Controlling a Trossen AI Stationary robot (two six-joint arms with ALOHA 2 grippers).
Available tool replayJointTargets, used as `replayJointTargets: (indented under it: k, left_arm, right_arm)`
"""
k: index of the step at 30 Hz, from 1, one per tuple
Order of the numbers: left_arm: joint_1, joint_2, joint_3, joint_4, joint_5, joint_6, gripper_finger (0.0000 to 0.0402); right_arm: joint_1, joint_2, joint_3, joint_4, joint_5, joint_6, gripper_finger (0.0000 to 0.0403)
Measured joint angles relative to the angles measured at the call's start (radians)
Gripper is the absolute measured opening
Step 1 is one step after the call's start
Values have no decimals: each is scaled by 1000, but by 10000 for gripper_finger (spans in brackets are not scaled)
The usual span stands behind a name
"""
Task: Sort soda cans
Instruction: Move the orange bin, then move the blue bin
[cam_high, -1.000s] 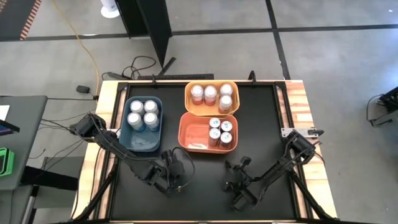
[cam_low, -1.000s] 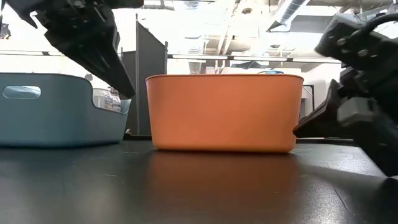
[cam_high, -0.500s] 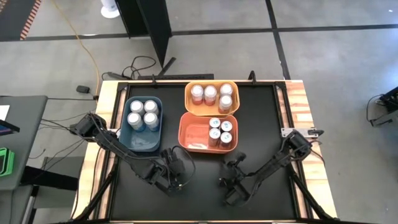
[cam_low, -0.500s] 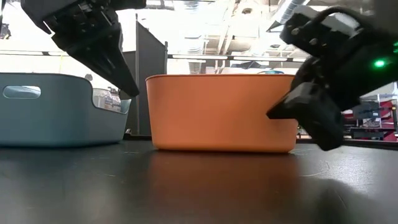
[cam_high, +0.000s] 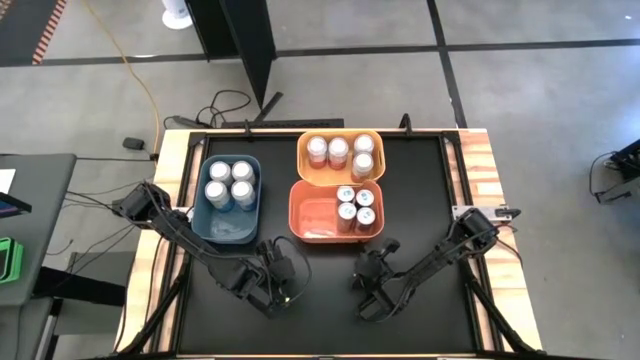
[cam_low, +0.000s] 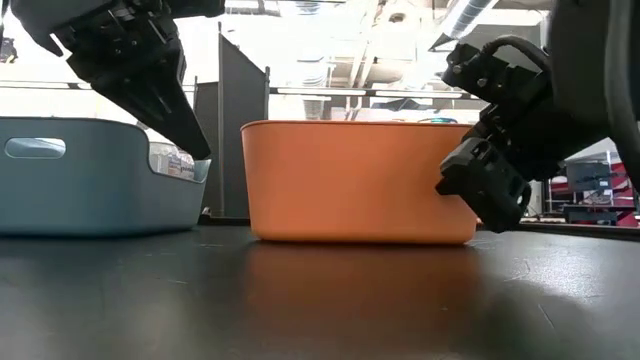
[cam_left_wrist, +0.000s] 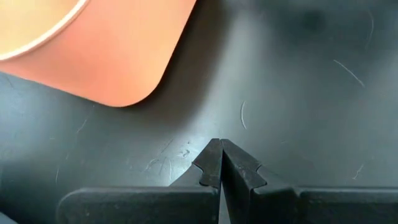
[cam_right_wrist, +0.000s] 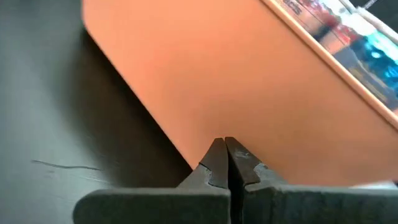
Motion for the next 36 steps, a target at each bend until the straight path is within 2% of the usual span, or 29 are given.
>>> replayJointTargets:
  k: [5, 10, 18, 22, 29, 36]
  left_arm:
    - [0, 0, 0, -1, 0, -2, 0]
    - [0, 0, 0, -4, 0, -3, 0]
    - [-26, -65, -1, -9, -61, 24, 0]
    - [-33, -137, 0, -44, -42, 87, 0]
    - [-32, -224, 120, -351, 55, 106, 0]
    - [-32, -226, 270, -724, 271, 62, 0]
  right_arm:
    - [-1, 0, 0, -112, -45, 122, 4]
    - [26, 0, -1, -122, -47, 132, 4]
    - [128, 0, -1, -115, -30, 58, 4]
    - [176, 0, 19, -119, -4, -34, 4]
    - [219, 0, 75, -135, 76, -193, 4]
    - [217, 0, 106, -202, 93, -217, 4]
